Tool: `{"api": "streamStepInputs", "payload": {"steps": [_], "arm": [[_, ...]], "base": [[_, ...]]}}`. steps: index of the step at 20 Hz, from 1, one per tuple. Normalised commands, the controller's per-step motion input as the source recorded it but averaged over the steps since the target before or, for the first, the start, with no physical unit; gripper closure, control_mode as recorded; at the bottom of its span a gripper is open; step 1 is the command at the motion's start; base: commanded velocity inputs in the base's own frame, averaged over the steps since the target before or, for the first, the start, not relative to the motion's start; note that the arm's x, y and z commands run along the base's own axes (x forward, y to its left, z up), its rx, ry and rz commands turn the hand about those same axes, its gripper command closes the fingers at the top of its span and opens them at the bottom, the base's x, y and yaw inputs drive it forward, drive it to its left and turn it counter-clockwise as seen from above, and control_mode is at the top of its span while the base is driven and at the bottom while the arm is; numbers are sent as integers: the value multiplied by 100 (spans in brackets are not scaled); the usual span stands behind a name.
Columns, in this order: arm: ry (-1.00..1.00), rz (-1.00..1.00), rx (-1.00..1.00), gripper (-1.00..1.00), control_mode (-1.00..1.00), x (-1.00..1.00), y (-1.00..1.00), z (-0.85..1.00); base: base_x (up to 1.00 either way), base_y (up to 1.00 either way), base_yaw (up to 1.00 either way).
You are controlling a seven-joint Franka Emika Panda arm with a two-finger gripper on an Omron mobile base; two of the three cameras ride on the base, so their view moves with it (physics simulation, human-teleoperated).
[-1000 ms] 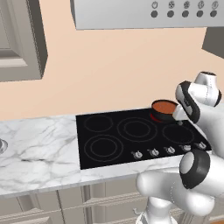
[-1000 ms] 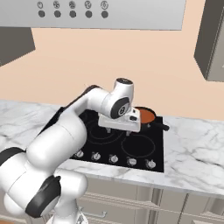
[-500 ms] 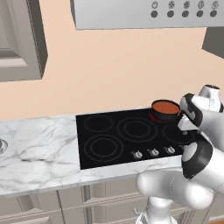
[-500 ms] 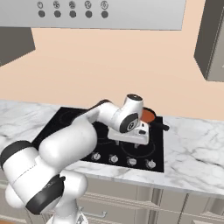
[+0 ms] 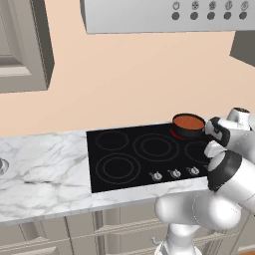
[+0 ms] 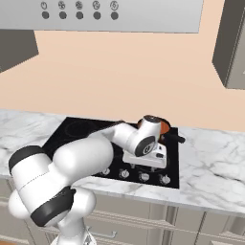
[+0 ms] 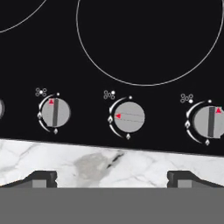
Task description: Wait until the marinara sauce is simmered to a deep red color and then turn off the stove.
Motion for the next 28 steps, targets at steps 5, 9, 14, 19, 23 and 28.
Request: {"api": "streamStepInputs", "payload": {"steps": [5, 9, 14, 19, 23, 28], "arm": [[0, 0, 0, -100, -100, 2, -4, -32], [0, 0, 0, -100, -100, 4, 0, -29], [0, 0, 0, -100, -100, 7, 0, -25], [0, 0, 0, -100, -100, 7, 0, -23], [0, 0, 0, -100, -100, 13, 0, -13], [0, 0, 0, -100, -100, 13, 0, -4]], "base": [[0, 0, 0], [0, 0, 0], [0, 0, 0], [0, 0, 0], [0, 0, 0], [0, 0, 0]]}}
